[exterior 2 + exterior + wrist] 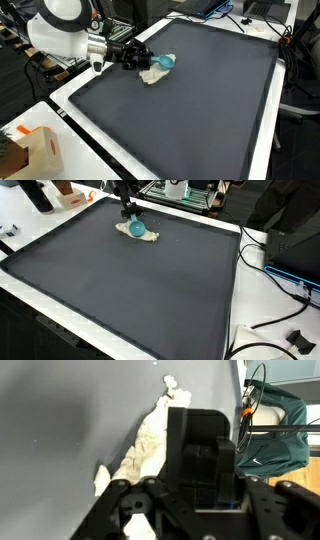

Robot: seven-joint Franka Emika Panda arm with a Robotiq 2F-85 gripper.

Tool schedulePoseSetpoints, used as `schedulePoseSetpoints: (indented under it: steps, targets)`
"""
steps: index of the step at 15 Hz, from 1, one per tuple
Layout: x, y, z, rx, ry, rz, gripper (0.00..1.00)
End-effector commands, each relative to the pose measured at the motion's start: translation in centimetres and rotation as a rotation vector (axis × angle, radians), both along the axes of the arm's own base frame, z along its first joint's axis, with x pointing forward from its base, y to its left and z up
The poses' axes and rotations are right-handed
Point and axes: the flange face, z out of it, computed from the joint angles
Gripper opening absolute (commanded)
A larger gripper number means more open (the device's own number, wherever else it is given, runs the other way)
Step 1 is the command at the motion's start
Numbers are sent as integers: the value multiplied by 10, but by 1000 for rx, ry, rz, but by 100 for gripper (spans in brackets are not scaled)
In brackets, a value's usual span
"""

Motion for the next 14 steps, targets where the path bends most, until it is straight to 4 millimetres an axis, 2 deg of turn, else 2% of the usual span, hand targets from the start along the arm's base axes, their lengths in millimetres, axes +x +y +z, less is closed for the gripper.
schedulePoseSetpoints:
  steps: [1,4,8,14]
  targets:
    - [-5,-5,1,33,11,-6,27]
    - [-6,-4,12,57,-20,4,27]
    - [-7,-1,36,89,-80,23,27]
    - [-6,4,94,0,-56,-40,27]
